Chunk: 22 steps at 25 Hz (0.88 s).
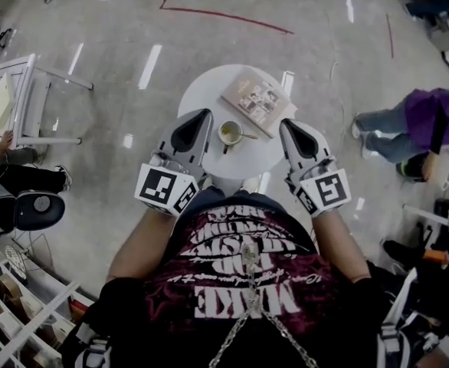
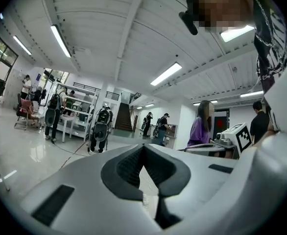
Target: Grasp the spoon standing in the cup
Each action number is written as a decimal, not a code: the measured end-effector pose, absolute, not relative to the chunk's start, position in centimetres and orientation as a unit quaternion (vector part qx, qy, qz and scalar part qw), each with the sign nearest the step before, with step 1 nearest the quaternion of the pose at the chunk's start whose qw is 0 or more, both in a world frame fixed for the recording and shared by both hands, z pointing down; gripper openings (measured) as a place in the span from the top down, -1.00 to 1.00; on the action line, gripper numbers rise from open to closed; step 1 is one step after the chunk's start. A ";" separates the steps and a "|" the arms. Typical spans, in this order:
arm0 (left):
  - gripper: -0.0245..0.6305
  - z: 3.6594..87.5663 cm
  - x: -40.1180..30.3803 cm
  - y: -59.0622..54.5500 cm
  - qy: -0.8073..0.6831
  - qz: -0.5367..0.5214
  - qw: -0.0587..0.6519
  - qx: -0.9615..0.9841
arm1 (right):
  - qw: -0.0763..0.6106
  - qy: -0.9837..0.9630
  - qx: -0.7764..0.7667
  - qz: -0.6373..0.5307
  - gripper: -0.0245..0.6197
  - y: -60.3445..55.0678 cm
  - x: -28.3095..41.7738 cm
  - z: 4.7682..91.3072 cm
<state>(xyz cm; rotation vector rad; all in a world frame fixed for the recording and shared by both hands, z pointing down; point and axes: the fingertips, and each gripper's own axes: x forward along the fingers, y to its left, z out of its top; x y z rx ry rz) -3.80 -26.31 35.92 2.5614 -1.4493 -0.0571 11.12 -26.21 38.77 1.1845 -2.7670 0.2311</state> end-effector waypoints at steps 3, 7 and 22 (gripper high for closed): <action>0.85 34.9 -3.8 -25.9 -0.490 -0.024 0.088 0.867 | 0.057 -0.915 0.395 0.059 0.82 -25.8 10.8 37.5; 0.85 34.9 -4.0 -25.6 -0.491 -0.023 0.090 0.866 | 0.053 -0.915 0.396 0.057 0.82 -25.6 10.9 36.9; 0.85 34.8 -3.8 -25.6 -0.478 -0.019 0.090 0.873 | 0.058 -0.911 0.405 0.058 0.82 -25.4 11.1 36.6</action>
